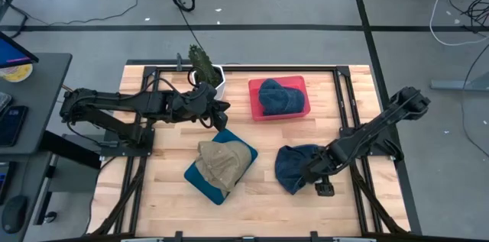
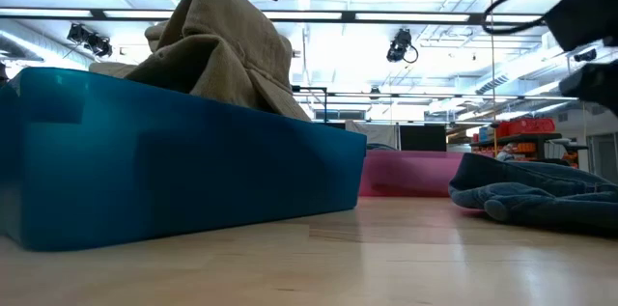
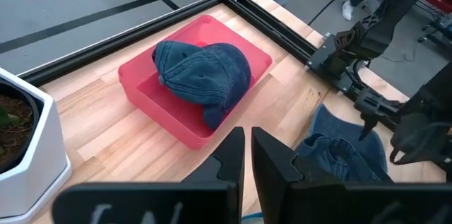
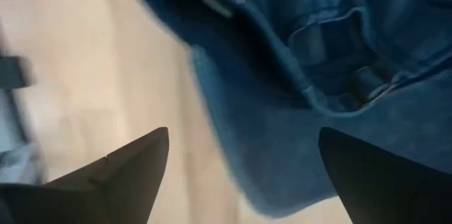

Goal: Pick & Place hat
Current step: Put the blue cap into the red bin

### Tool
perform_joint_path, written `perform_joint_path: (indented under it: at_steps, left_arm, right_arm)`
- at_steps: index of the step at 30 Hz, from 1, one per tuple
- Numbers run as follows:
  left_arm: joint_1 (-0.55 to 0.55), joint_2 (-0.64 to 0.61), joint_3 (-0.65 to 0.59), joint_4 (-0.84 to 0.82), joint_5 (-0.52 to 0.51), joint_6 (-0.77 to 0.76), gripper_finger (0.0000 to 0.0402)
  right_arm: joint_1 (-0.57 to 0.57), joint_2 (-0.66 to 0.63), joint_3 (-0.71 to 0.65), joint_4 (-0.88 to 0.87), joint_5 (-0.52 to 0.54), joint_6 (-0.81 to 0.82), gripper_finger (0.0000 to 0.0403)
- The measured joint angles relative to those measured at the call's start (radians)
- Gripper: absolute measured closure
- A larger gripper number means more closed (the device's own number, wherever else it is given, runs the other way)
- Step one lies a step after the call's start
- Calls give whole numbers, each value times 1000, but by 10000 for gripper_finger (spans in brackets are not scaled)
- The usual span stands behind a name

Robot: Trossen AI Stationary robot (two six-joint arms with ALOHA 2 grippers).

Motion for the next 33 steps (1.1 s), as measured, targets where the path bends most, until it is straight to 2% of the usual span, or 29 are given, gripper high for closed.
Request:
perform_joint_path:
  at_steps: [5,10,14,21,22,27,33]
  left_arm:
    - [0,0,0,0,0,23,372]
    - [0,0,0,-1,0,25,372]
    - [0,0,0,-1,0,26,372]
    - [0,0,0,-1,-1,25,372]
    - [0,0,0,-1,-1,24,372]
    - [0,0,0,0,-5,24,372]
    - [0,0,0,0,-5,22,372]
  right_arm:
    - [3,65,0,-2,98,-3,41]
    - [3,108,0,-4,127,7,88]
    - [3,111,0,-9,126,38,163]
    - [2,106,2,-28,20,52,367]
    - [2,105,6,-36,-1,53,382]
    - [0,105,78,-126,-27,43,377]
    - [-23,45,224,-291,-33,5,394]
